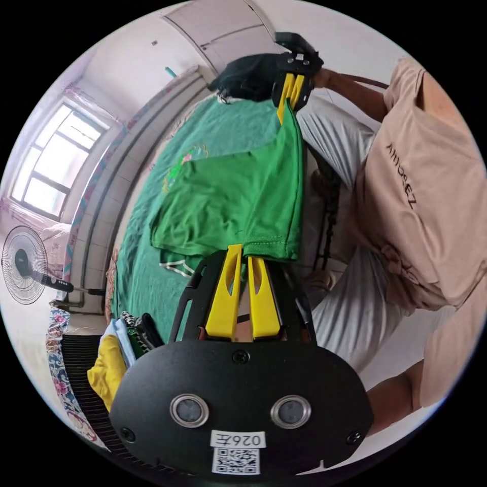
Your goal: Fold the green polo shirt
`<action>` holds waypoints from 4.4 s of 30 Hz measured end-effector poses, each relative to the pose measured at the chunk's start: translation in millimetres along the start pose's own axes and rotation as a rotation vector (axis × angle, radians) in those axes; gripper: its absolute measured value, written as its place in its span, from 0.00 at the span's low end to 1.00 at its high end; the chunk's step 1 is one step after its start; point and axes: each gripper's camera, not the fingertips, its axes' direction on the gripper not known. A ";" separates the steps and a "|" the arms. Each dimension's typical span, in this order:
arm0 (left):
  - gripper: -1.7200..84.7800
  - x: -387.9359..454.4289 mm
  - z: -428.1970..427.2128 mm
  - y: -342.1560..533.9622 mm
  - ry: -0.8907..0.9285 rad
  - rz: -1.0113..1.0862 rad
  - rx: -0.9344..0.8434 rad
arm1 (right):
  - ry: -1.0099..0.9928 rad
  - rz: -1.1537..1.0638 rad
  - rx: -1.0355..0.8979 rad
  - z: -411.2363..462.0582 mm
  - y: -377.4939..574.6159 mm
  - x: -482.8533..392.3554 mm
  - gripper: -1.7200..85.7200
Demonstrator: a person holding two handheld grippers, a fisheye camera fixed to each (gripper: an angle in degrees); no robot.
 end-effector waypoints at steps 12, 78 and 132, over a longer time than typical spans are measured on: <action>0.02 -252.5 171.0 -63.6 0.095 -0.015 -0.101 | -0.199 0.476 0.034 146.4 8.4 246.0 0.00; 0.01 -151.5 608.3 30.2 0.451 -0.662 0.069 | -0.433 0.942 0.136 427.5 127.8 -42.5 0.01; 0.01 -34.2 554.5 292.4 0.555 -1.035 0.133 | -0.472 0.912 -0.145 324.7 177.8 69.5 0.01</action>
